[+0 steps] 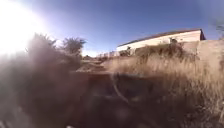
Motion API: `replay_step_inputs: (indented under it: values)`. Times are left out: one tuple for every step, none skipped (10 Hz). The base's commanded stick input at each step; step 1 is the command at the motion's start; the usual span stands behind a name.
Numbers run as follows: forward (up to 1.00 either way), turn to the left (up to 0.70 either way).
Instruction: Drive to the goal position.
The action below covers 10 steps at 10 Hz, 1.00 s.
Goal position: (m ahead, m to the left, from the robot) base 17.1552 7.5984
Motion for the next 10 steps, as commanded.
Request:
replay_step_inputs:
  values:
    - [0.5, 0.0]
    - [0.5, 0.0]
    - [0.5, 0.0]
    - [0.5, 0.0]
    - [0.5, 0.0]
    - [0.5, 0.0]
    - [0.5, 0.0]
    - [0.5, 0.0]
    - [0.5, 0.0]
    - [0.5, 0.0]
